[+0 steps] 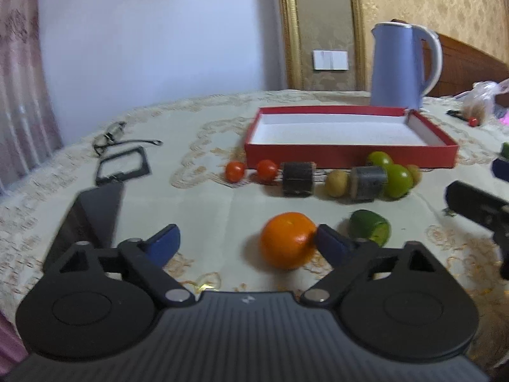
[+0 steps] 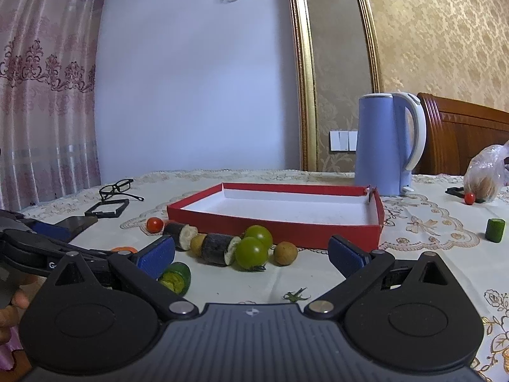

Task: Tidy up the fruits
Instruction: 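Grasp the orange with the left tool while the right tool grasps the green cucumber piece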

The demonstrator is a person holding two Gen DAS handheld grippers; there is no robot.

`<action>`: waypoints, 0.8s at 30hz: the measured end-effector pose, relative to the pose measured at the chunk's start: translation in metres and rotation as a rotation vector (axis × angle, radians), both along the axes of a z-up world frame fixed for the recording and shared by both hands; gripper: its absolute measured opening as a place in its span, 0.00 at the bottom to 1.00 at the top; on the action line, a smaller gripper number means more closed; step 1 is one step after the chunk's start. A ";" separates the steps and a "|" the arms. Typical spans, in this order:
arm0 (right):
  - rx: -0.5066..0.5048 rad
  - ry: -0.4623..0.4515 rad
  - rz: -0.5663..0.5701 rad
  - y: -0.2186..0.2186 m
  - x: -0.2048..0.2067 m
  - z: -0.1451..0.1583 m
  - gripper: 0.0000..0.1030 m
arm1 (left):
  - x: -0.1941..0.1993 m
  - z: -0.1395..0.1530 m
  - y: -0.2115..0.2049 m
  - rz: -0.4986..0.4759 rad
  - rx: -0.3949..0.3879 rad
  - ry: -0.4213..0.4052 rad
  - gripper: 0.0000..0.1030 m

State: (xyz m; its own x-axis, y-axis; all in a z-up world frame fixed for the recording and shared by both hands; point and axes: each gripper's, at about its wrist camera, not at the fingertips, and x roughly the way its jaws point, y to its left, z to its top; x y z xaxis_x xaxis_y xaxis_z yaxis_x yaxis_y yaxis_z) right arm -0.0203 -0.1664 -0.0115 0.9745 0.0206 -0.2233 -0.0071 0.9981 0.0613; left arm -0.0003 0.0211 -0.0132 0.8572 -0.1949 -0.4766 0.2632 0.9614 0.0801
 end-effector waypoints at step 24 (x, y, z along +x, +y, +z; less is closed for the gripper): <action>-0.140 0.136 0.158 0.013 0.013 0.004 1.00 | 0.012 -0.011 0.003 -0.103 -0.119 0.087 0.37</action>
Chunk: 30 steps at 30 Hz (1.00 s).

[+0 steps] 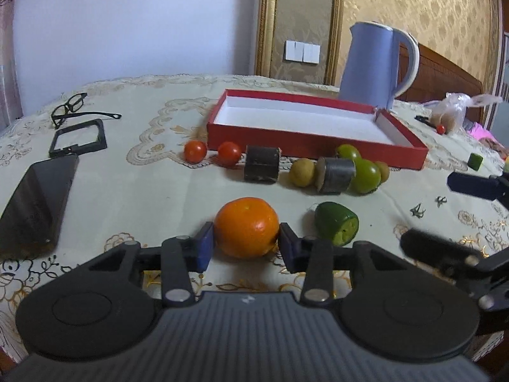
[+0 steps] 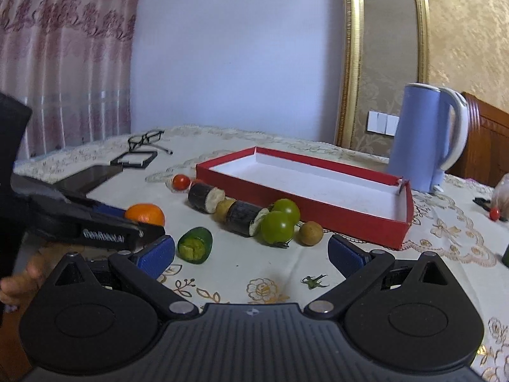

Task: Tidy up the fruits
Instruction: 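Grasp the orange with the left tool while the right tool grasps the green cucumber piece, then carry the orange into the red tray and release while the right tool drops the cucumber there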

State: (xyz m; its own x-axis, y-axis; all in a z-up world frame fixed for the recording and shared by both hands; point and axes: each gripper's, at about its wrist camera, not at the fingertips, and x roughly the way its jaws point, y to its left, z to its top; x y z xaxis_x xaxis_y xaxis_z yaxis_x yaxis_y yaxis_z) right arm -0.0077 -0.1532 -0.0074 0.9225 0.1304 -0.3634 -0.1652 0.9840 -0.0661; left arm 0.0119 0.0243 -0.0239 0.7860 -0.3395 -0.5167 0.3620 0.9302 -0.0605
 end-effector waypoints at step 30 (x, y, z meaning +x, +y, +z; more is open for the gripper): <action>0.035 0.149 0.157 0.003 0.028 0.005 0.30 | 0.037 0.045 -0.035 -0.039 0.019 -0.076 0.37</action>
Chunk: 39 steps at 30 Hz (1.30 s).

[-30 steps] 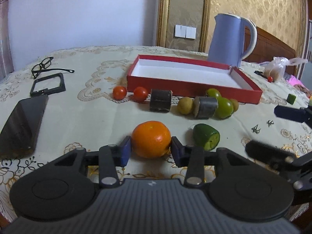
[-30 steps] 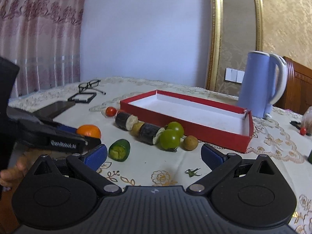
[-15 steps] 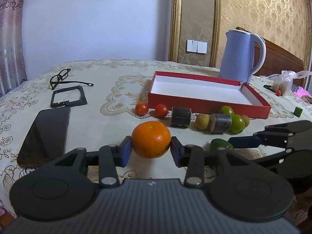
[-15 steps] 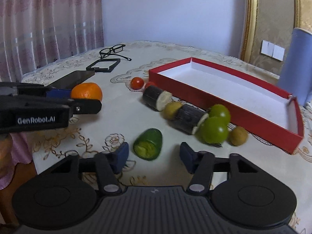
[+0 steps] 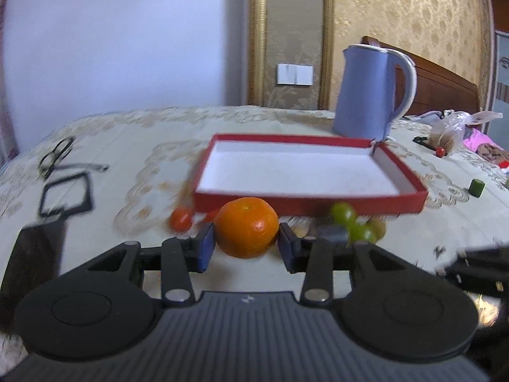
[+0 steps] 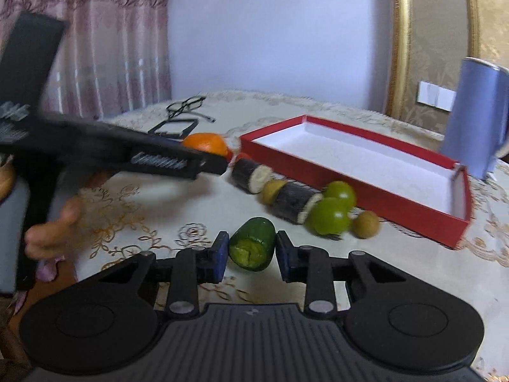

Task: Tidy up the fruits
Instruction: 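Carry the orange into the red tray and release while the right tool drops the cucumber there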

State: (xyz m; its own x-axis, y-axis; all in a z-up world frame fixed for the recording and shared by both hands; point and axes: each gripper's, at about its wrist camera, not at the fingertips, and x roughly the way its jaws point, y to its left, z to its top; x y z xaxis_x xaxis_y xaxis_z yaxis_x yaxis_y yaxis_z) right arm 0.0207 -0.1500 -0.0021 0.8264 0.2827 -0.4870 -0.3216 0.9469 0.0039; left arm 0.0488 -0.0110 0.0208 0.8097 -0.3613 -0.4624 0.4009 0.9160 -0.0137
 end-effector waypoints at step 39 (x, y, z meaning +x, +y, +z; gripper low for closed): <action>0.077 0.090 -0.513 -0.128 0.146 0.016 0.62 | 0.049 -0.011 0.058 0.234 -0.220 0.105 0.98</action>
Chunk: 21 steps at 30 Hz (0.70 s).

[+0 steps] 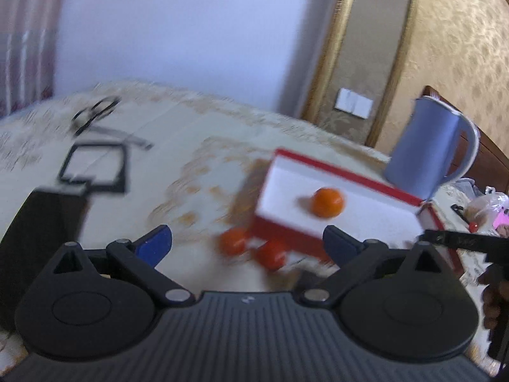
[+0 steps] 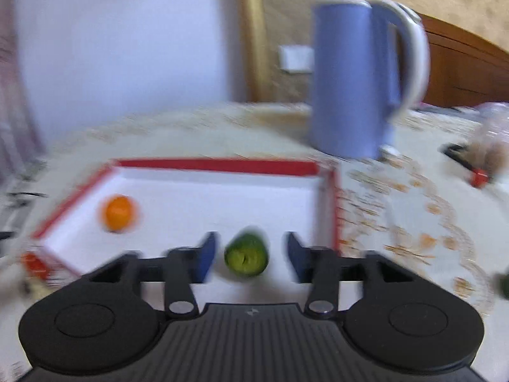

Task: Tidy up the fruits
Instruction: 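Carry the orange into the red tray and release while the right tool drops the cucumber there, then grasp a dark cylindrical slice with the left tool while the right tool grasps a brown round fruit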

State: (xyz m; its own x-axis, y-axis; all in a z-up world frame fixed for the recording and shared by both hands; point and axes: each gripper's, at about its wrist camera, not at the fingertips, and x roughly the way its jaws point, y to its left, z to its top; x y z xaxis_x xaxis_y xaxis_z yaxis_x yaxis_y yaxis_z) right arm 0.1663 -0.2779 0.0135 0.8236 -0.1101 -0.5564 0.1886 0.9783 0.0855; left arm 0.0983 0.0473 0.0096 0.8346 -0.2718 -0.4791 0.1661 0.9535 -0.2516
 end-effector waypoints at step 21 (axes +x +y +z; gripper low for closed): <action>-0.074 -0.250 0.112 0.049 -0.130 -0.012 1.00 | -0.035 -0.017 -0.042 -0.095 0.332 -0.171 1.00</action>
State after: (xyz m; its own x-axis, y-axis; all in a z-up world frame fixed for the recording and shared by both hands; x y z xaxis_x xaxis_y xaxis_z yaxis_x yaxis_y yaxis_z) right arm 0.0361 -0.2291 0.0015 0.9436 -0.0435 -0.3281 0.0609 0.9972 0.0429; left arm 0.0630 0.0050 -0.0078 0.8886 -0.2056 -0.4099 0.2707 0.9567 0.1070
